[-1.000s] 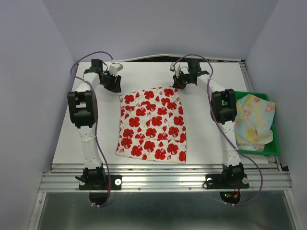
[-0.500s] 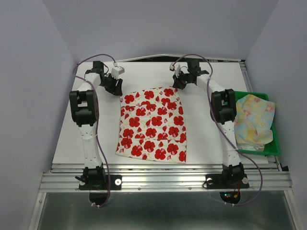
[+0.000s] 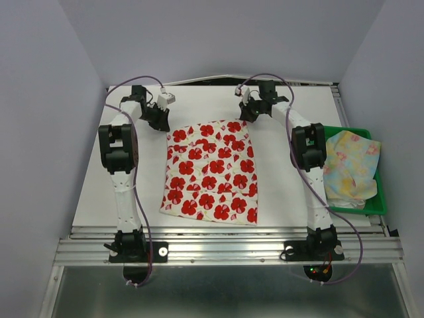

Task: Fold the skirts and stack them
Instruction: Fold the skirt

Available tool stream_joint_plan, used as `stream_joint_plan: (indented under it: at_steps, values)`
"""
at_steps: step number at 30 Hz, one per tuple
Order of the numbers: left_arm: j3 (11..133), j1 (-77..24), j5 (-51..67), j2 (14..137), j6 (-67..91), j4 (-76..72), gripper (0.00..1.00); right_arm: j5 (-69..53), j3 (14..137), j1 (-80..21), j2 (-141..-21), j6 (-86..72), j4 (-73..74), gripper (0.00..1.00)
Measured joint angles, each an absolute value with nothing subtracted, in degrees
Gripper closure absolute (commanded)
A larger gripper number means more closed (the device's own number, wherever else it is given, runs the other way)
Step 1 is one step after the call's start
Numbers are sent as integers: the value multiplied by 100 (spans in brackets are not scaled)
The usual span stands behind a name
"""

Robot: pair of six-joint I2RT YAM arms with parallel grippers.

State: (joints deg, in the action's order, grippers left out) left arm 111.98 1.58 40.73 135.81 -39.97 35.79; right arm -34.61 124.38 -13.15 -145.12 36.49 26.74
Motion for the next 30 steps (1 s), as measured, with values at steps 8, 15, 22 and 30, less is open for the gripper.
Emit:
stream_joint_plan:
  at_steps: [8,15,22,30]
  values:
    - [11386,143,4158,13666,-3850,3538,100,-3094,12958,-1315,-14518,3334,2519,99]
    - [11386,143,4152,13572,-3557,3074,100,-2880,13120,-1304,-14514,3205,2215,99]
    - [11262,143,4071,12803,-3542,2834,100,-2856,12844,-1284,-14129,3242,2189,99]
    - [9813,95,4077,11034,-4029,2652,100,-3223,11546,-1284,-12346,3625,2381,99]
